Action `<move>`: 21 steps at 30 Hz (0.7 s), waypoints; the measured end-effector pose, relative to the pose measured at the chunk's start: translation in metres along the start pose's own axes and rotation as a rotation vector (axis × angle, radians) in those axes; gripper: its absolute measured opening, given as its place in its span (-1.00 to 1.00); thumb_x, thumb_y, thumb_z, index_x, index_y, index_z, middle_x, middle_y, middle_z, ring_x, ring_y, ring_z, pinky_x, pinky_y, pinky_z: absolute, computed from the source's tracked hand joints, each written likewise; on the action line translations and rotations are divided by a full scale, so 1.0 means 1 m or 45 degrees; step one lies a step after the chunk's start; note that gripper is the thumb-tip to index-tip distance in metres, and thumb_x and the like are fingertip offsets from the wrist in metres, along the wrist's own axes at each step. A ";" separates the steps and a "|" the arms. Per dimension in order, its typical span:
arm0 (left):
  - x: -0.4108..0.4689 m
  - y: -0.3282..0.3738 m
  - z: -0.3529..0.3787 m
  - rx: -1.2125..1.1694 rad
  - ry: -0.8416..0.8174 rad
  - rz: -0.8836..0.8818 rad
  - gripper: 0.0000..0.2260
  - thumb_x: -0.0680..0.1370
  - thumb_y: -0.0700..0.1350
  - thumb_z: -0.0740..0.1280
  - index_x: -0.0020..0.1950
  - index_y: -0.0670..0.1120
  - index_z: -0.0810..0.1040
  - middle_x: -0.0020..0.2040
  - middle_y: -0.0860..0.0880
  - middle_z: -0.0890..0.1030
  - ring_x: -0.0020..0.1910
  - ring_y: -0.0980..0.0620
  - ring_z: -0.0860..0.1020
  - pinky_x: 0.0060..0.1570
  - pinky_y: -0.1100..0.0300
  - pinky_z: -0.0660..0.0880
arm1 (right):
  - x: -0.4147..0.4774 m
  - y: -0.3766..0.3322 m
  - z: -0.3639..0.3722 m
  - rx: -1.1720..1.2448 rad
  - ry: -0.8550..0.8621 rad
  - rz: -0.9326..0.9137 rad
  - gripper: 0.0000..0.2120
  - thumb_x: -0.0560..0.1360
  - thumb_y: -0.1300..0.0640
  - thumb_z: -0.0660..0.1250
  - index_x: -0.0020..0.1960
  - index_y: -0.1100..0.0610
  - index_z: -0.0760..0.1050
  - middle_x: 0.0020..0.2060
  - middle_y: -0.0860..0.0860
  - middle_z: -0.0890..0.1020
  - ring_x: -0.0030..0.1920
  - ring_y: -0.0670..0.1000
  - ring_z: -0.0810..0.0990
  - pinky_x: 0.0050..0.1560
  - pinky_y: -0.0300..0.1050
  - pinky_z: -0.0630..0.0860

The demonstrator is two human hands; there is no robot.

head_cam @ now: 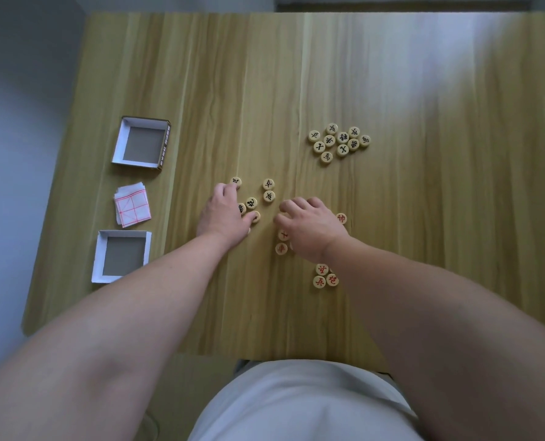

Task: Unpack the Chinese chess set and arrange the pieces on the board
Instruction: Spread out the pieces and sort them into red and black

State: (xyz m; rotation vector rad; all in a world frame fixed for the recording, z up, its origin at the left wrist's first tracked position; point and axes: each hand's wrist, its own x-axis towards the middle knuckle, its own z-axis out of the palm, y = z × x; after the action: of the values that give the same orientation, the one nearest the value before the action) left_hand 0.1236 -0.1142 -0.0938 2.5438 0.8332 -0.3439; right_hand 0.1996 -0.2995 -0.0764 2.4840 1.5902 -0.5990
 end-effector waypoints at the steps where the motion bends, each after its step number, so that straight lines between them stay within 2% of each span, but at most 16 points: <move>1: 0.002 0.001 0.000 -0.019 0.006 -0.023 -0.39 0.50 0.09 0.44 0.46 -0.07 0.29 0.38 -0.06 0.34 0.33 -0.12 0.44 0.27 0.02 0.40 | 0.000 0.001 0.000 0.006 -0.003 0.018 -0.59 0.51 0.11 0.25 0.35 0.03 0.39 0.32 0.06 0.41 0.30 0.12 0.39 0.28 0.08 0.34; 6: 0.006 0.008 -0.004 -0.120 0.054 -0.166 -0.52 0.57 -0.05 0.37 0.44 -0.09 0.32 0.40 -0.10 0.34 0.30 -0.17 0.46 0.23 0.01 0.39 | 0.004 0.006 -0.001 0.002 -0.028 0.074 -0.45 0.51 0.12 0.26 0.49 0.07 0.29 0.41 0.04 0.35 0.37 0.10 0.34 0.33 0.06 0.33; 9: 0.009 0.007 -0.006 -0.248 0.131 -0.369 -0.59 0.59 -0.13 0.31 0.43 -0.10 0.35 0.38 -0.12 0.39 0.25 -0.17 0.50 0.19 0.05 0.40 | 0.007 0.002 -0.003 0.014 -0.042 0.032 -0.36 0.56 0.10 0.17 0.62 0.08 0.10 0.56 0.04 0.18 0.49 0.10 0.23 0.43 0.07 0.24; 11: 0.012 0.004 -0.006 -0.289 0.138 -0.428 -0.59 0.59 -0.14 0.31 0.44 -0.11 0.37 0.36 -0.13 0.42 0.24 -0.16 0.51 0.20 0.08 0.40 | 0.011 -0.002 -0.004 0.014 -0.049 0.003 -0.34 0.59 0.10 0.12 0.65 0.07 0.01 0.62 0.03 0.06 0.54 0.09 0.15 0.48 0.08 0.18; 13: 0.016 0.001 -0.006 -0.274 0.091 -0.390 -0.52 0.56 -0.10 0.35 0.47 -0.10 0.36 0.35 -0.13 0.43 0.25 -0.13 0.51 0.24 0.08 0.40 | 0.015 -0.005 -0.003 0.024 -0.069 -0.002 -0.34 0.59 0.10 0.11 0.65 0.05 -0.01 0.63 0.04 -0.01 0.56 0.09 0.10 0.51 0.09 0.14; 17: 0.020 0.000 -0.005 -0.152 -0.066 -0.227 -0.21 0.41 0.08 0.51 0.56 -0.03 0.24 0.37 -0.08 0.40 0.26 -0.07 0.51 0.26 0.08 0.43 | 0.023 -0.008 0.000 0.025 -0.077 0.006 -0.35 0.58 0.08 0.11 0.64 0.04 0.03 0.63 0.04 -0.06 0.56 0.09 0.08 0.50 0.11 0.14; 21: 0.024 0.005 -0.001 -0.159 -0.090 -0.141 -0.20 0.40 0.06 0.54 0.55 0.00 0.24 0.38 -0.06 0.36 0.28 -0.04 0.52 0.25 0.10 0.43 | 0.027 -0.004 -0.001 0.024 -0.057 0.010 -0.35 0.59 0.07 0.11 0.65 0.08 0.01 0.64 0.05 -0.04 0.57 0.11 0.06 0.52 0.13 0.10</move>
State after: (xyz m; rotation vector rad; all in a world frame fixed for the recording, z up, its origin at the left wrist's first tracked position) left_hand 0.1454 -0.1054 -0.1002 2.3625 0.9405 -0.4010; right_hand 0.2061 -0.2750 -0.0856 2.4706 1.5657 -0.6667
